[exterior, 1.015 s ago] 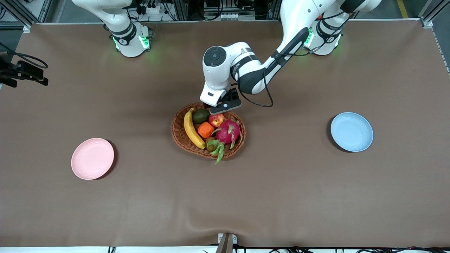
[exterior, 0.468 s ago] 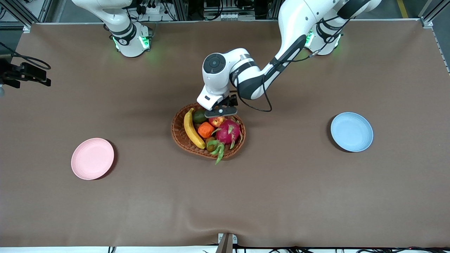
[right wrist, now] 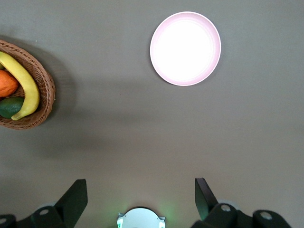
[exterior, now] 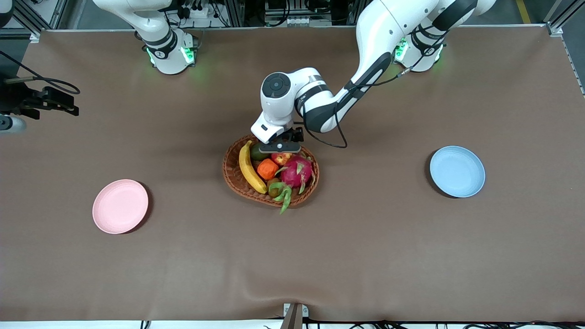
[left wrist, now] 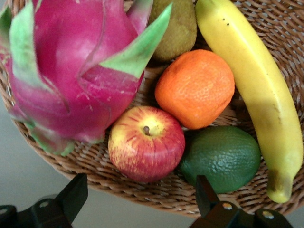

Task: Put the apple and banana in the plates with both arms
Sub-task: 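Lower the left gripper onto the apple while the right gripper reaches the basket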

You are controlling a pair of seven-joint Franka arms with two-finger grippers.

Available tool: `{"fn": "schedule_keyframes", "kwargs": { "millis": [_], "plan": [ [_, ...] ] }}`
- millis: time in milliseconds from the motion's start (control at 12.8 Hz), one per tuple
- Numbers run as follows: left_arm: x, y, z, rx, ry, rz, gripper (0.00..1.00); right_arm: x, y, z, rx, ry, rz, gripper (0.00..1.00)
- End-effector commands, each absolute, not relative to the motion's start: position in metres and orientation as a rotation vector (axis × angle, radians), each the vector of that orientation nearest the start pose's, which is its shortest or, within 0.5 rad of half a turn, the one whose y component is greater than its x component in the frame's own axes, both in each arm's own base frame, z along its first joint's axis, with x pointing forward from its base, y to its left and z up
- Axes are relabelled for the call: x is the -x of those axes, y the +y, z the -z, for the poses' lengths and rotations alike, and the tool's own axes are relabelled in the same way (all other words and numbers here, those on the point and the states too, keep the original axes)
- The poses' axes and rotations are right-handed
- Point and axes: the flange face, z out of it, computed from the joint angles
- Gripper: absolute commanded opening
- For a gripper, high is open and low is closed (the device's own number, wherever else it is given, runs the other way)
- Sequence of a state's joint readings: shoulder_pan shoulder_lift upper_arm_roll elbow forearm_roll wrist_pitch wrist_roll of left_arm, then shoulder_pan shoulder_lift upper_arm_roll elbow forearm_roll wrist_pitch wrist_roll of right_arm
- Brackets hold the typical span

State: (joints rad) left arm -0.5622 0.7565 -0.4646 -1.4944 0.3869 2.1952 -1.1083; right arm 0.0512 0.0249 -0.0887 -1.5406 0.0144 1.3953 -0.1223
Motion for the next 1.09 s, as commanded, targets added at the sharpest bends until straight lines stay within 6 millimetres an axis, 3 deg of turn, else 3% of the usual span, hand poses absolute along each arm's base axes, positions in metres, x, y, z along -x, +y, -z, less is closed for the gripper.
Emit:
{"fn": "schedule_keyframes", "kwargs": {
  "millis": [0,390,859,937,1015],
  "plan": [
    [-0.433,-0.577,-0.252,3.154,0.113,0.079,1.0,-0.54,-0.014,-0.612,3.097,-0.115,-0.245,1.0],
    [-0.434,-0.575,-0.236,3.111,0.182,0.137,1.0,-0.539,-0.015,-0.598,3.09,-0.111,-0.287,1.0],
    [-0.435,-0.579,-0.222,3.148,0.182,0.139,1.0,-0.54,-0.004,-0.545,2.979,-0.097,-0.337,1.0],
    [-0.435,-0.58,-0.222,3.152,0.175,0.137,0.92,-0.54,0.0,-0.534,2.955,-0.093,-0.337,1.0],
    [-0.436,-0.578,-0.221,3.155,0.151,0.126,0.68,-0.539,0.003,-0.519,2.923,-0.079,-0.339,1.0]
  ]
}}
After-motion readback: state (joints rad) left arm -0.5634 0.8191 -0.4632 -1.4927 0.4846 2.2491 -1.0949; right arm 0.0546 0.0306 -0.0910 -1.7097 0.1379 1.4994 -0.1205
